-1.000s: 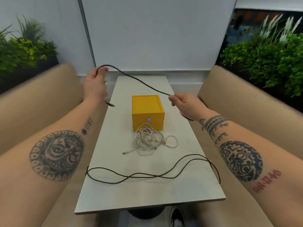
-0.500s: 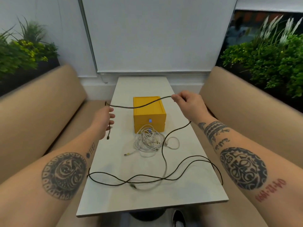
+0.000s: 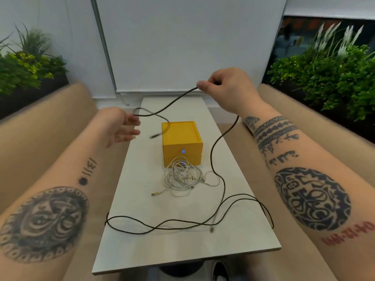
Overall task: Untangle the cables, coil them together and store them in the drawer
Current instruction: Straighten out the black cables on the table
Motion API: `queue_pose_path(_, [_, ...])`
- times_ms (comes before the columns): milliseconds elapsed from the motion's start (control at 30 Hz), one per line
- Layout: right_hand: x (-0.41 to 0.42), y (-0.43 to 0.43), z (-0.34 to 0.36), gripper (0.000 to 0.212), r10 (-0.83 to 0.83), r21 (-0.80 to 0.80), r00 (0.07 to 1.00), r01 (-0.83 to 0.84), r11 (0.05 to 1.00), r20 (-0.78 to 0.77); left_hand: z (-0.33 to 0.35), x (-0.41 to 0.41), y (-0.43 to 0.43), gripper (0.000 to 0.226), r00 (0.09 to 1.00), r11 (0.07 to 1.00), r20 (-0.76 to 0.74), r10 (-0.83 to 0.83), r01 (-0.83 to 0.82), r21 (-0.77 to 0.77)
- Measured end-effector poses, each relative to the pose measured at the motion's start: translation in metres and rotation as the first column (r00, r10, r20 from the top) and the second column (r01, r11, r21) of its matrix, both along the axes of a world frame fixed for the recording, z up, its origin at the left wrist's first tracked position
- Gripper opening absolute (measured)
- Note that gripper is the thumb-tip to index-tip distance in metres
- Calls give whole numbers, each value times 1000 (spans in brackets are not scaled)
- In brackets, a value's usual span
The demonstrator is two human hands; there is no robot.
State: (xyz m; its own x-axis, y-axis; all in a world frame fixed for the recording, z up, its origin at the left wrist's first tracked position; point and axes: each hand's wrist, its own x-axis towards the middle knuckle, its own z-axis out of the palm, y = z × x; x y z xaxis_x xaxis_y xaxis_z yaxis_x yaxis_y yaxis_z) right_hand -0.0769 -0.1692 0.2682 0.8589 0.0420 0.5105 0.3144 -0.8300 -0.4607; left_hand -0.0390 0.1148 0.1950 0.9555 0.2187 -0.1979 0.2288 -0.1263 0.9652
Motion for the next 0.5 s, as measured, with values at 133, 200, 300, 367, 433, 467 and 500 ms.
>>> queue_pose_path(133, [-3,19,6,37,65,-71,998,-66,995,-27,19,-8,-17,26,931,746,366,-7,-239,622])
queue_pose_path(200, [-4,32,10,35,91,-119,995,-94,988,-27,31,-19,-35,42,832,859,493,-254,-40,510])
queue_pose_path(300, [-5,44,17,27,111,-144,994,-108,984,10,40,-27,-62,39,735,848,447,-510,343,404])
queue_pose_path(367, [-6,44,18,23,122,-119,993,-122,985,-6,46,-30,-73,29,714,848,465,-524,388,360])
queue_pose_path(433, [-7,39,13,30,165,31,982,-163,986,-88,49,-29,-75,25,710,859,487,-509,379,345])
queue_pose_path(467, [-7,34,9,36,198,139,969,-178,974,-149,48,-26,-75,25,709,854,489,-508,344,389])
queue_pose_path(500, [-7,26,4,40,244,252,945,-187,950,-217,47,-23,-73,26,714,848,488,-503,298,439])
